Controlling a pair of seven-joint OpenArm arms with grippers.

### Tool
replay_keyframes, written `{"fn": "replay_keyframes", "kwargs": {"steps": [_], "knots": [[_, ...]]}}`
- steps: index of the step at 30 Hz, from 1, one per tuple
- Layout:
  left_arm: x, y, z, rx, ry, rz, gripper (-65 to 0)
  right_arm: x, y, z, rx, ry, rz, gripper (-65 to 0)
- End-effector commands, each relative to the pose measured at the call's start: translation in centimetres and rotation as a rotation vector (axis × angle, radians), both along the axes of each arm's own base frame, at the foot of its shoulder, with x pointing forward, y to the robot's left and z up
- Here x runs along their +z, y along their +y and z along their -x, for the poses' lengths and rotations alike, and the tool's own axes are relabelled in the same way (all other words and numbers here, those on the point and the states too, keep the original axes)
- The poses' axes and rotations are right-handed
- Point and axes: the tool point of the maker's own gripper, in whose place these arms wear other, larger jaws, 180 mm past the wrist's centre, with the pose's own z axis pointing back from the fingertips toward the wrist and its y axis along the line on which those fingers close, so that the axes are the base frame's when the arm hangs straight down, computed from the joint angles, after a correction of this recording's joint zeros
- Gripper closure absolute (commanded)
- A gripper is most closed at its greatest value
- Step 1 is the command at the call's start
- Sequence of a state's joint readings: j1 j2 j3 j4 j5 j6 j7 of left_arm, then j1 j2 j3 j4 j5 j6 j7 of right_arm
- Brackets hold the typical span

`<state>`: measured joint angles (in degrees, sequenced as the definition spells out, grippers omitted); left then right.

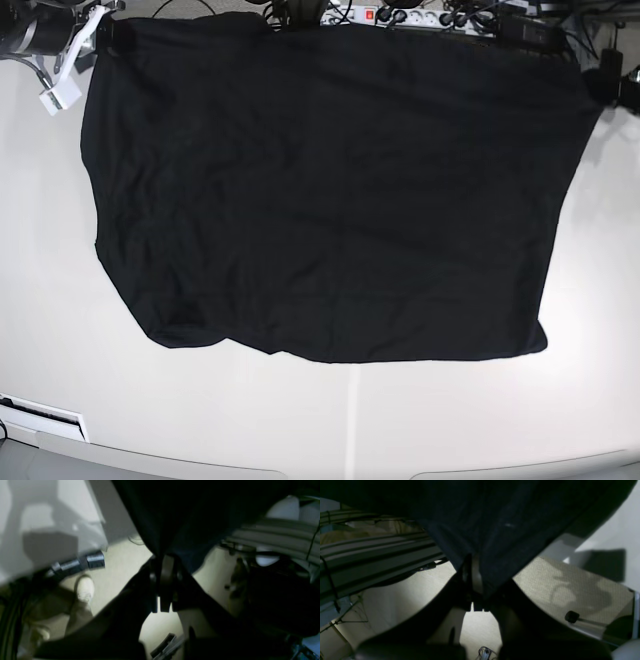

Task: Layout the t-shirt on the table in an organized manner, then fold the t-shirt properly
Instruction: 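Lower the raised shirt edge onto the table with both grippers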

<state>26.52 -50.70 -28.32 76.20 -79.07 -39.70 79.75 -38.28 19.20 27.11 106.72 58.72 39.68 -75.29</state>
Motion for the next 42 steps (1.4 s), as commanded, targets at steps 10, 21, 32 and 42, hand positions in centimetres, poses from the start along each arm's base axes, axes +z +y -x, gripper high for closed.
{"fn": "replay_keyframes", "kwargs": {"steps": [10, 21, 32, 42], "knots": [[-0.8, 2.4, 3.4, -0.059, 0.109, -0.128, 0.0, 1.1, -1.3, -0.8, -0.021, -0.042, 0.015, 0.0], [0.5, 1.6, -2.2, 0.021, -0.119, -0.079, 0.0, 3.0, -0.1, -3.3, -0.027, -0.141, -0.057, 0.0], [2.5, 1.1, -6.5, 0.039, -0.246, -0.048, 0.0, 4.4, -0.4, -8.4, -0.04, -0.279, -0.052, 0.0], [1.6, 1.3, -7.8, 0.083, -0.35, -0.084, 0.0, 2.4, -2.6, -12.2, -0.164, -0.311, -0.056, 0.0]]}}
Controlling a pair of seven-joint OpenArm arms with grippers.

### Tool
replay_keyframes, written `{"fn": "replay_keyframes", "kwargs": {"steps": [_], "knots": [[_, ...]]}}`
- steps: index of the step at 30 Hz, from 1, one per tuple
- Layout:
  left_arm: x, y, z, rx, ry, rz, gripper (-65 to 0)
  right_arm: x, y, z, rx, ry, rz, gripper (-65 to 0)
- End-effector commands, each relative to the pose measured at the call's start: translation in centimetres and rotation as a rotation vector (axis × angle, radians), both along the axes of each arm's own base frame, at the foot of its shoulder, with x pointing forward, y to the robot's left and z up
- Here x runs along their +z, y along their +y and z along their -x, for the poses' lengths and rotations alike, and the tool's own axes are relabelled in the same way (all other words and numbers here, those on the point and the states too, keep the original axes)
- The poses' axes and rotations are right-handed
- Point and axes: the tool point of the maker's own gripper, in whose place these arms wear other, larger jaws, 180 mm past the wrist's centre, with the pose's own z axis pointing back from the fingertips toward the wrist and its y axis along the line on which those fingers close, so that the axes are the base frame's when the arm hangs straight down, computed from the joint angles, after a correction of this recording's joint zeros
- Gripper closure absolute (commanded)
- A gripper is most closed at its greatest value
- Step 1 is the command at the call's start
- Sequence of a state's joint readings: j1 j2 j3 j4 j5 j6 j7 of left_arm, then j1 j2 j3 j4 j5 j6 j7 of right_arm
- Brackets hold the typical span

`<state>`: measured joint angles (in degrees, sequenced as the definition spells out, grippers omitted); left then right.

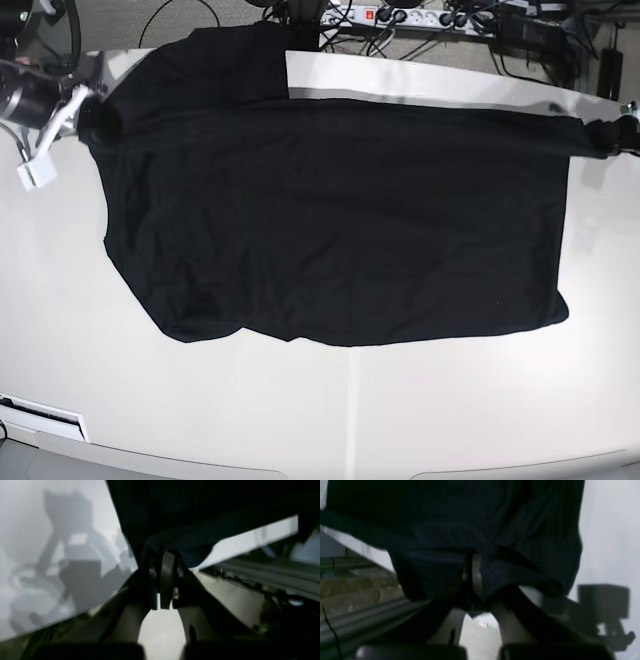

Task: Layout the t-shirt on the table in an organized manner, then fold the t-shirt properly
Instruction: 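Lower the raised shirt edge onto the table with both grippers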

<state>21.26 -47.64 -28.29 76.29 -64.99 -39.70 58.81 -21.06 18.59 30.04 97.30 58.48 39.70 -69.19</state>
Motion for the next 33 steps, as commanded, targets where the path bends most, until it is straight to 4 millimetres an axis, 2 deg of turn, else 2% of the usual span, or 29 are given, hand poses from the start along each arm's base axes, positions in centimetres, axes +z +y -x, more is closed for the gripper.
{"fn": "replay_keyframes", "kwargs": {"steps": [1, 6, 16, 17, 20, 21, 22, 27, 33], "knots": [[1.0, 0.6, -0.8, -0.009, -0.034, -0.02, 0.0, 0.9, -0.6, -1.0, -0.002, -0.043, 0.004, 0.0], [0.4, 0.4, -0.5, -0.007, -0.026, -0.03, 0.0, 0.6, -0.9, -2.1, -0.019, -0.045, -0.001, 0.0], [2.4, 0.3, -4.0, 0.011, -0.153, -0.013, 0.0, 1.4, -1.0, -3.6, -0.031, -0.093, -0.009, 0.0], [2.7, 0.3, -4.4, 0.011, -0.166, -0.013, -5.2, 1.5, -1.1, -3.9, -0.03, -0.099, -0.004, -5.3], [3.4, 0.3, -5.3, 0.011, -0.194, -0.012, -26.9, 1.9, -1.6, -4.6, -0.024, -0.11, 0.025, -27.0], [3.4, 0.3, -5.3, 0.012, -0.195, -0.011, -30.6, 2.0, -1.8, -4.6, -0.021, -0.112, 0.031, -31.5], [3.3, 0.2, -5.3, 0.013, -0.195, -0.009, -31.6, 2.2, -1.9, -4.6, -0.018, -0.112, 0.029, -33.3], [1.8, 0.2, -4.6, 0.008, -0.162, -0.047, -31.6, 1.3, -1.8, -3.0, 0.009, -0.04, 0.036, -33.2], [0.3, -0.9, -4.0, 0.021, -0.146, -0.025, -31.6, -1.0, -0.2, 0.9, -0.011, 0.047, -0.029, -33.2]]}}
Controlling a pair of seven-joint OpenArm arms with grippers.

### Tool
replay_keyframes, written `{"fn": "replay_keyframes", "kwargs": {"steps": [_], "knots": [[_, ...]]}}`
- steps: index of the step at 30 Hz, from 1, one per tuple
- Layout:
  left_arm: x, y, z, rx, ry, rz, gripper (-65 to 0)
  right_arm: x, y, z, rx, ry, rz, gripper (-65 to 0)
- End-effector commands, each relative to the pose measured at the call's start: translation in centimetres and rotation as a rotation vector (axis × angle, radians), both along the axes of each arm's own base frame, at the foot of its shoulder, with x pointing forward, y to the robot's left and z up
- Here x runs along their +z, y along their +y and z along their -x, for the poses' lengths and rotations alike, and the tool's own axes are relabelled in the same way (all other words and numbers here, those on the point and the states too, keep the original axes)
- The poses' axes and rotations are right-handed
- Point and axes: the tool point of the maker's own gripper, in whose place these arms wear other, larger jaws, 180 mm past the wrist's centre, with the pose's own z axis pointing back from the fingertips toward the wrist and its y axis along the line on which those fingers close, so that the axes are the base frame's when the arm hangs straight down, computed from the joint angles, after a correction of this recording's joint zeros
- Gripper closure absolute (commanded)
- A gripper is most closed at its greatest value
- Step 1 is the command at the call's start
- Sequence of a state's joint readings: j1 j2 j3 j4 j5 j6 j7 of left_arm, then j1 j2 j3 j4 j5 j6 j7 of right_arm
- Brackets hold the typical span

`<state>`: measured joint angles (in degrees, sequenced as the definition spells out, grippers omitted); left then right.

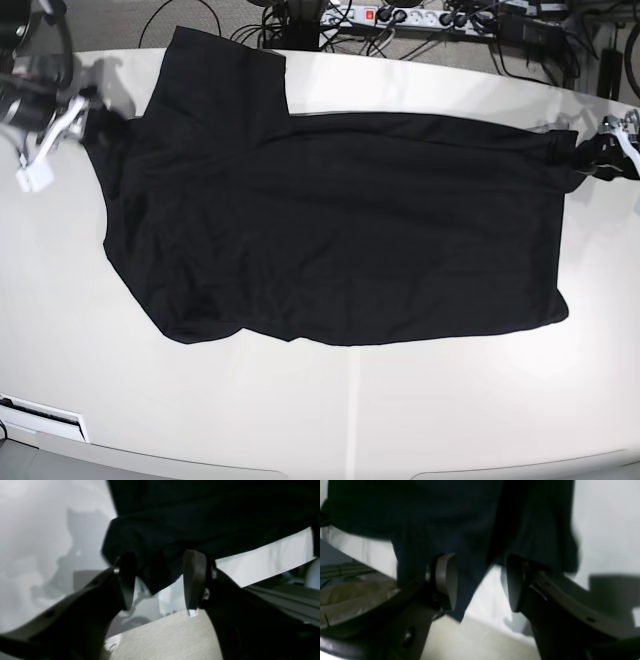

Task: Layout the t-shirt on the table in an organized manner, then fold the t-shirt properly
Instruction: 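Lower the raised shirt edge onto the table with both grippers, then regrasp the shirt edge with the right gripper and pull it inward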

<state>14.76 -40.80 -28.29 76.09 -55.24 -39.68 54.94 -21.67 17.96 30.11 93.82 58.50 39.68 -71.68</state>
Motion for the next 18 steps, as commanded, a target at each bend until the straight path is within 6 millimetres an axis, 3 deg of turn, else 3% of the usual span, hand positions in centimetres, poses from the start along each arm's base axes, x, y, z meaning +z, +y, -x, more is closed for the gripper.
{"fn": "replay_keyframes", "kwargs": {"steps": [1, 12, 18], "knots": [[1.3, 0.4, -1.0, -0.004, -0.044, -0.002, -31.5, 0.7, 0.1, -0.4, -0.009, -0.038, -0.016, -33.2], [0.8, -0.2, -0.7, 0.0, -0.038, 0.016, -31.4, -4.3, 1.3, 4.1, -0.129, 0.122, -0.113, -33.2], [0.8, -0.2, -0.7, 0.0, -0.037, 0.016, -31.4, -4.8, 4.9, 5.8, -0.046, 0.211, -0.225, -33.2]]}}
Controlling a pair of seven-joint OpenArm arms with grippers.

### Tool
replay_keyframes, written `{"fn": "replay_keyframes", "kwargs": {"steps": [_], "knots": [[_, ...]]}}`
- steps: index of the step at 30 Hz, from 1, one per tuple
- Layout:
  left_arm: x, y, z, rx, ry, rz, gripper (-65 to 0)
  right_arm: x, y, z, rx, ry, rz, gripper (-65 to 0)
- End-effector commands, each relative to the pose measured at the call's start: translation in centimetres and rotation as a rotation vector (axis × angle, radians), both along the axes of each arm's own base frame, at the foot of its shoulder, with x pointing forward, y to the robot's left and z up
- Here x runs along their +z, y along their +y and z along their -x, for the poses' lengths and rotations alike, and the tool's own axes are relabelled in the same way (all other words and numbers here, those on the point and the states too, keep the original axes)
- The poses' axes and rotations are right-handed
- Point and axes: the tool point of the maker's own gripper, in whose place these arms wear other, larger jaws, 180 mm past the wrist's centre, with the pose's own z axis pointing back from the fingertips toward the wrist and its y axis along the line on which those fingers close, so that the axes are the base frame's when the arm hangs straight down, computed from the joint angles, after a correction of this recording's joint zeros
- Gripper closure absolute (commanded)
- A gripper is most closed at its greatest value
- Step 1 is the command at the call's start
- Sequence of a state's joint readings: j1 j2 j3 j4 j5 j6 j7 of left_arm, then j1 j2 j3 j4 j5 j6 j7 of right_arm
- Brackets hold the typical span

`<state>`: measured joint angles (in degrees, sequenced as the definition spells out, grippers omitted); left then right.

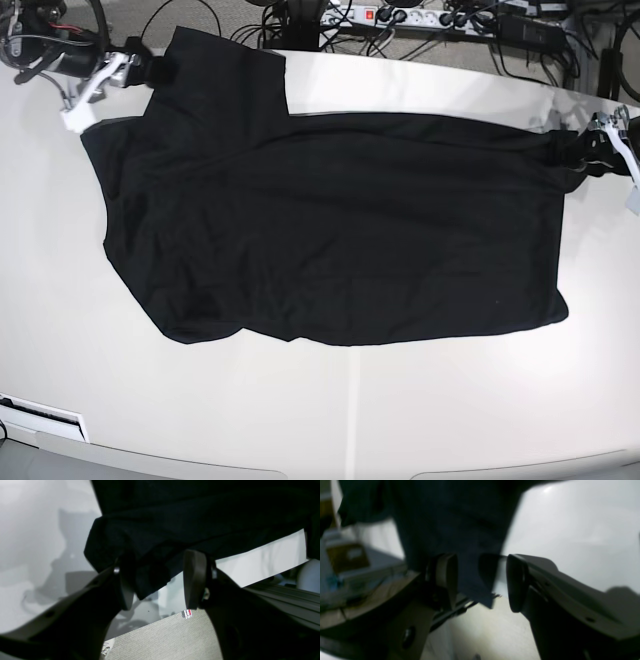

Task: Layout the t-shirt on the table in an organized manner, then fold the t-shirt properly
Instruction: 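Regrasp the shirt edge with the right gripper and pull it inward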

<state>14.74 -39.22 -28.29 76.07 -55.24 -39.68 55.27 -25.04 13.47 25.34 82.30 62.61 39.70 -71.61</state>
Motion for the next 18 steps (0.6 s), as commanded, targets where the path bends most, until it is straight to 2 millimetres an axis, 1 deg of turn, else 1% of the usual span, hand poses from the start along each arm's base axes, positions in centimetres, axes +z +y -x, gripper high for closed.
{"fn": "replay_keyframes", "kwargs": {"steps": [1, 5, 7, 8, 9, 11, 12, 14, 18], "knots": [[1.4, 0.6, -0.9, -0.006, -0.042, -0.009, -31.4, 0.1, 0.5, 0.3, 0.036, 0.002, -0.003, -33.2], [1.3, 0.6, -0.8, -0.01, -0.03, -0.012, -31.4, -0.2, 3.6, 1.0, 0.133, 0.021, -0.049, -33.2], [1.1, 0.6, -0.6, -0.013, -0.019, -0.016, -31.4, -0.3, 4.5, 1.2, 0.161, 0.025, -0.063, -31.6], [1.1, 0.6, -0.5, -0.014, -0.016, -0.016, -31.4, -0.2, 4.7, 1.0, 0.169, 0.019, -0.066, -27.7], [1.1, 0.6, -0.5, -0.015, -0.013, -0.017, -31.4, -0.2, 4.8, 0.7, 0.172, 0.013, -0.065, -21.8], [1.1, 0.6, -0.5, -0.015, -0.012, -0.018, -31.4, 0.1, 4.6, 0.0, 0.175, -0.002, -0.06, -5.6], [1.1, 0.6, -0.5, -0.015, -0.012, -0.018, -31.4, 0.3, 4.5, -0.5, 0.174, -0.016, -0.056, 0.0], [1.0, 0.6, -0.4, -0.017, -0.007, -0.019, -31.4, 1.2, 4.3, -1.8, 0.172, -0.063, -0.049, 0.0], [1.0, 0.6, -0.3, -0.018, -0.003, -0.02, -31.4, 4.0, 4.8, -4.5, 0.214, -0.19, -0.017, 0.0]]}}
